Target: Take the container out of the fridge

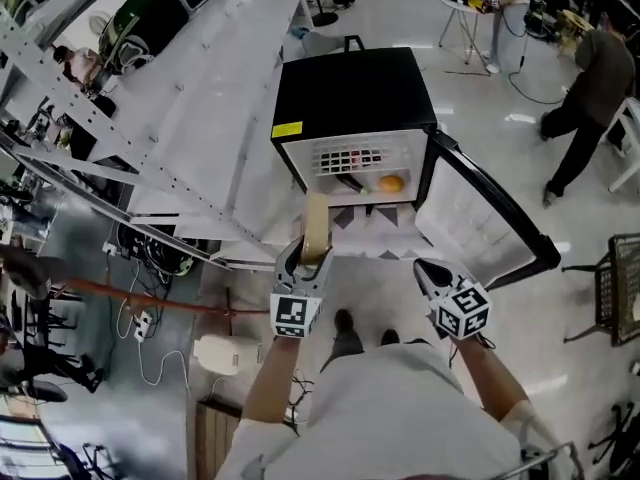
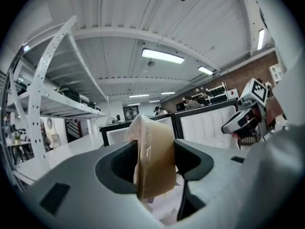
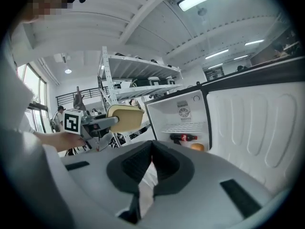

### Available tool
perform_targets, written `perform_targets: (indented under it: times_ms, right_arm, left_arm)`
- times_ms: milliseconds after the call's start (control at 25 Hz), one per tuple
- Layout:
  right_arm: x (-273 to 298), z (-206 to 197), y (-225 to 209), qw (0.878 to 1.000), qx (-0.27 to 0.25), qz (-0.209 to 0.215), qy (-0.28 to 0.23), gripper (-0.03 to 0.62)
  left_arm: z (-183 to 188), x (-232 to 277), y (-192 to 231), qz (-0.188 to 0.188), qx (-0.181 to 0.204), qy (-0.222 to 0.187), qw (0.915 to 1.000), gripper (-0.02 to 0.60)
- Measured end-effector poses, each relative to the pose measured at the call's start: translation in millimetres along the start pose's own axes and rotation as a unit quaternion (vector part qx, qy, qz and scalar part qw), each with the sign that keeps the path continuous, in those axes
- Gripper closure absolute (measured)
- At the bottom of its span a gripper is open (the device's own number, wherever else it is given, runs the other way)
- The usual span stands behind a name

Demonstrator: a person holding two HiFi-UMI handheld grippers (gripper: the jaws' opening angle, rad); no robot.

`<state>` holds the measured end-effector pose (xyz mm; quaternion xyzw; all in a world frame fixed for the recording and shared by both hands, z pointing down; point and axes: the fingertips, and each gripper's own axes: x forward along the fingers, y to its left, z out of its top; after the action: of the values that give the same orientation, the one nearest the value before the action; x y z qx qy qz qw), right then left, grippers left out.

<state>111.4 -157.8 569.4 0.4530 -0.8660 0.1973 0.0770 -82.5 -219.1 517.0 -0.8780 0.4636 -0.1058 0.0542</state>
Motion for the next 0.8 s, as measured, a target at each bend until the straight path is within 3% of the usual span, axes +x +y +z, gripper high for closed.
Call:
perform_targets:
  times_ms: [160, 320, 520, 800]
  right_arm:
    - [12, 5, 9, 1.000, -0.012, 0.015, 0.000, 0.588]
    - [23, 10, 18, 1.000, -0.020, 0.014, -0.005, 0.588]
    - [32, 23, 28, 1.000, -0.026, 0.003, -0.015, 0.588]
    - [42, 39, 38, 0.999, -0.040, -0.014, -0.031, 0.588]
  left_arm:
    - [2, -34, 7, 0.020, -0.059, -0.017, 0.9979, 0.354]
    - [2, -66, 16, 0.034, -0.092, -0.028, 0.9948, 0.356]
    - [-9, -86, 31, 0.021, -0.137, -0.049, 0.9892, 0.356]
    - [-15, -106, 60, 0.021, -0.154, -0.060, 0.9860, 0.359]
